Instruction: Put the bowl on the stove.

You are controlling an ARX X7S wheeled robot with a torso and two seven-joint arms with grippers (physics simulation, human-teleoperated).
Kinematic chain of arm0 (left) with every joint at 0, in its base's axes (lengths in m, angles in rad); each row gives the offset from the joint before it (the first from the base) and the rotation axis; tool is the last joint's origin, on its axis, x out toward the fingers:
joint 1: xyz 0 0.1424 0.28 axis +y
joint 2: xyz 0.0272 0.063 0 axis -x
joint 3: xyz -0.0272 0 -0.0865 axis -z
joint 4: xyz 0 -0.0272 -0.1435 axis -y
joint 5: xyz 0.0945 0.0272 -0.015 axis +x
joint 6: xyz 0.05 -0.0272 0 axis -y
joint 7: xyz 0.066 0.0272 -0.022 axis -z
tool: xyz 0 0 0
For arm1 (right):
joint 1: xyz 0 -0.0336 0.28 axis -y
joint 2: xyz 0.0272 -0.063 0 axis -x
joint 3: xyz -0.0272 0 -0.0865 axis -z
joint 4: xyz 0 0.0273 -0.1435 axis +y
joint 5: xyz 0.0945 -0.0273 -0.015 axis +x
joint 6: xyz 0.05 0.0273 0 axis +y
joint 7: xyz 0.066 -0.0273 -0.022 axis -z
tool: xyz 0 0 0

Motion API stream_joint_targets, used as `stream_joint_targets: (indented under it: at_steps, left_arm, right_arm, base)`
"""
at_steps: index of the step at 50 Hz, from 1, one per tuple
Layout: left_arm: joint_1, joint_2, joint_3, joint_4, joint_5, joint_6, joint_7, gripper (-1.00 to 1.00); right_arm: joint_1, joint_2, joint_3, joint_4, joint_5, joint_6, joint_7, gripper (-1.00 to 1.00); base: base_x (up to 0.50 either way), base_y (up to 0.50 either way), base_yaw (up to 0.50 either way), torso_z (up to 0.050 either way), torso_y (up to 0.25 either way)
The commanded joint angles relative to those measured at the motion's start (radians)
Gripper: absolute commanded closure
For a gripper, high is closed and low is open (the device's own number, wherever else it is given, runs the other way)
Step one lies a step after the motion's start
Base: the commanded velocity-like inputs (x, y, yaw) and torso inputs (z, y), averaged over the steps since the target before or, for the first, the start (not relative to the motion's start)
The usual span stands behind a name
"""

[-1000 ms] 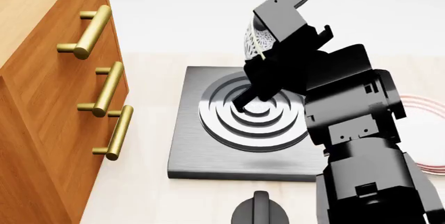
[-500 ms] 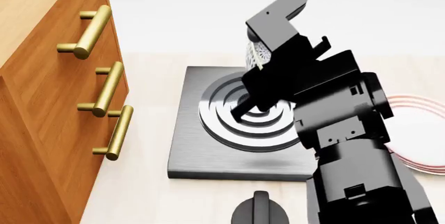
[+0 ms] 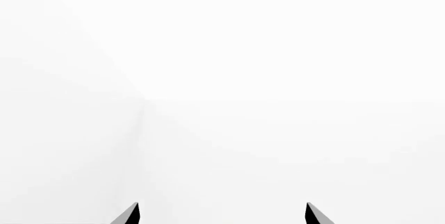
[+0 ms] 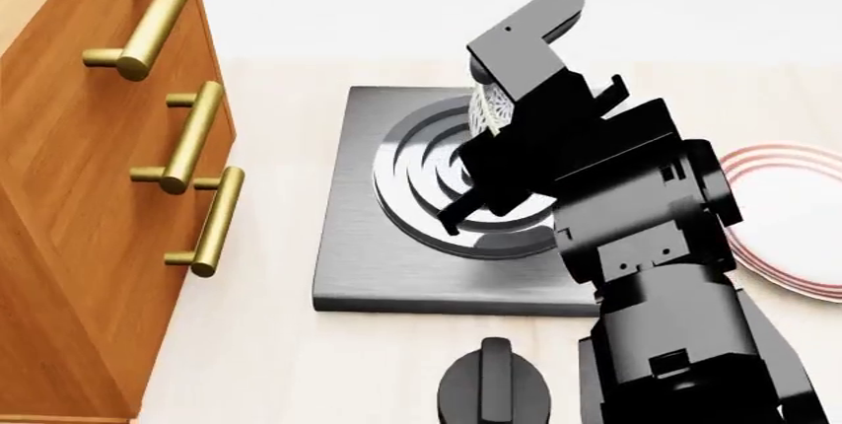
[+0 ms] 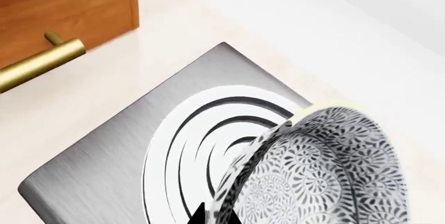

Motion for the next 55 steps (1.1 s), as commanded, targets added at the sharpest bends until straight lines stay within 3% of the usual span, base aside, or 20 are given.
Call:
stream_joint_targets:
  at_steps: [1, 35, 55]
  left_arm:
    - [0.003, 0.011, -0.011, -0.003, -0.008, 0.011, 0.007, -1.00]
    - [-0.003, 0.015, 0.001, 0.003, 0.021, -0.010, 0.018, -1.00]
    - [-0.018, 0.018, 0.020, 0.003, 0.030, -0.024, 0.017, -1.00]
  right_arm:
    - [0.008, -0.002, 0.014, 0.000, -0.001, 0.006, 0.002, 1.00]
    - [0.008, -0.003, 0.027, 0.000, 0.000, 0.012, 0.021, 1.00]
    - [0.013, -0.008, -0.065, 0.000, 0.000, 0.022, -0.010, 1.00]
  base:
    - [0.00, 0.00, 0.00, 0.000, 0.000]
    - [0.00, 0.00, 0.00, 0.000, -0.058]
    - [0.00, 0.00, 0.00, 0.000, 0.000]
